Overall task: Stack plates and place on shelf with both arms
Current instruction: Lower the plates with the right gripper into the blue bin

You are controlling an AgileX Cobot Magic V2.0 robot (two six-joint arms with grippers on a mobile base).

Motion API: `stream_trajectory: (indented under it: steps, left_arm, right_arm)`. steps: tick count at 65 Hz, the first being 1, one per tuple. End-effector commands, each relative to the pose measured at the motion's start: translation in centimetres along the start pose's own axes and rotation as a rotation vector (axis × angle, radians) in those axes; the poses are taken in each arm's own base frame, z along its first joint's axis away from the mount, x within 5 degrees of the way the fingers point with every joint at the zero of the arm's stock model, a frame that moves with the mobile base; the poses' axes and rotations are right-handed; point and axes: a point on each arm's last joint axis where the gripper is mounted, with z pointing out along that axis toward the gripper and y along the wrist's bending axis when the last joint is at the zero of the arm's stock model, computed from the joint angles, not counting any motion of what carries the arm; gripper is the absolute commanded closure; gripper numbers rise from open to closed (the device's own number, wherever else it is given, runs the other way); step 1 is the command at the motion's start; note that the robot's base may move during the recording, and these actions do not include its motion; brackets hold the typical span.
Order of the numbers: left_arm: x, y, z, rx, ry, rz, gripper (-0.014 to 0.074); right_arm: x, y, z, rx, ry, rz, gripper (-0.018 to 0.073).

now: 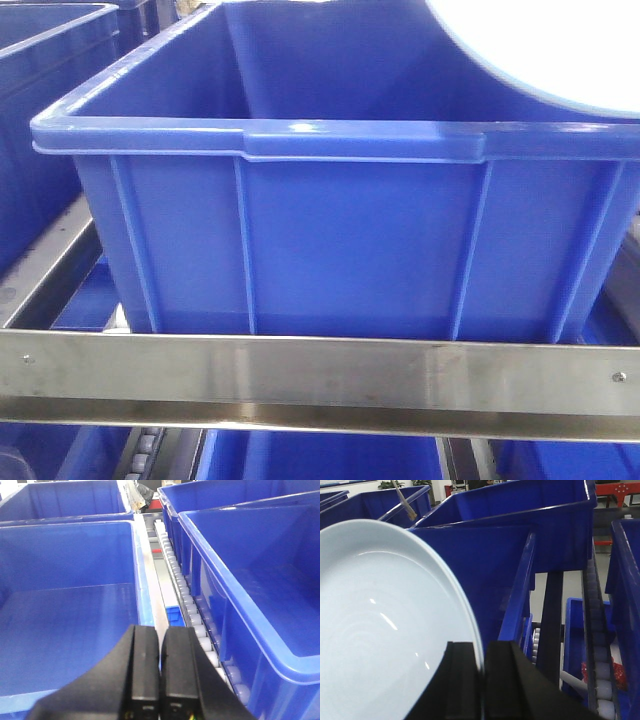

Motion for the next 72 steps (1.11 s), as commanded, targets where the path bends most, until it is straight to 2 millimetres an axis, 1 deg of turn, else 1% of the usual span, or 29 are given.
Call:
stream_trajectory:
  steps: [1, 17, 23, 31, 35, 40, 48, 50, 51, 55, 56, 62, 63, 67, 72]
  left_arm:
    - [-1.7, 0.2, -0.1, -0.014, -0.111, -0.014, 0.0514]
    - [-1.7, 0.2, -0.1, -0.014, -0.111, -0.014, 0.0514]
    - [-1.7, 0.2, -0.1, -0.014, -0.111, -0.014, 0.0514]
    - [-1.7, 0.2, -0.1, -0.014, -0.111, -0.014, 0.0514]
    - [-1.7, 0.2, -0.1, -0.014, -0.111, -0.014, 0.0514]
    - [-1.7, 0.2, -0.1, -0.014, -0.111, -0.014, 0.0514]
    - [-1.7, 0.2, -0.1, -0.014, -0.111, -0.014, 0.0514]
    - [-1.7, 0.2, -0.1, -0.014, -0.111, -0.014, 0.0514]
    - [-1.7, 0.2, -0.1, -0.014, -0.111, -0.014, 0.0514]
    - [-1.7, 0.2, -0.1, -0.014, -0.111, -0.014, 0.0514]
    - [-1.7, 0.2, -0.1, -0.014, -0.111, -0.014, 0.0514]
    - [-1.7, 0.2, -0.1, -0.014, -0.111, -0.014, 0.0514]
    - [-1.7, 0.2, -0.1, -0.014, -0.111, -0.014, 0.0514]
    - [-1.7, 0.2, -0.1, -0.014, -0.111, -0.014, 0.0514]
    - [-1.7, 0.2, -0.1, -0.014, -0.111, -0.014, 0.0514]
  right_arm:
    - [-1.9, 0.1, -0.2, 0.003, -0.131, -0.005, 0.0511]
    - [-1.8, 0.1, -0.1, 0.004, -0.12, -0.002, 0.0511]
    - [-1.8, 0.2, 0.5, -0.001, -0.1, -0.001, 0.0511]
    - [-3.1, 0.9, 2.2, -0.038, -0.096, -0.002, 0.051]
    - [-4.1, 1.4, 3.5, -0.058, -0.11, -0.002, 0.051]
    - [-5.2, 2.2, 5.7, -0.083, -0.118, -0.015, 0.051]
    - [-5.9, 3.5, 10.1, -0.111, -0.109, -0.029, 0.051]
    - [-5.8, 3.7, 11.5, -0.11, -0.097, -0.03, 0.051]
    - [-5.8, 3.8, 11.8, -0.111, -0.094, -0.03, 0.051]
    - [-5.5, 4.0, 14.1, -0.106, -0.075, -0.033, 0.051]
    - [-5.1, 4.1, 14.9, -0.104, -0.058, -0.034, 0.051]
    - [-4.1, 4.7, 17.6, -0.109, -0.025, -0.037, 0.0498]
    - [-3.7, 4.8, 18.2, -0.11, -0.014, -0.038, 0.0496]
    - [-3.1, 5.4, 19.5, -0.122, -0.006, -0.04, 0.0475]
    - [-2.7, 5.7, 20.2, -0.128, -0.008, -0.041, 0.0454]
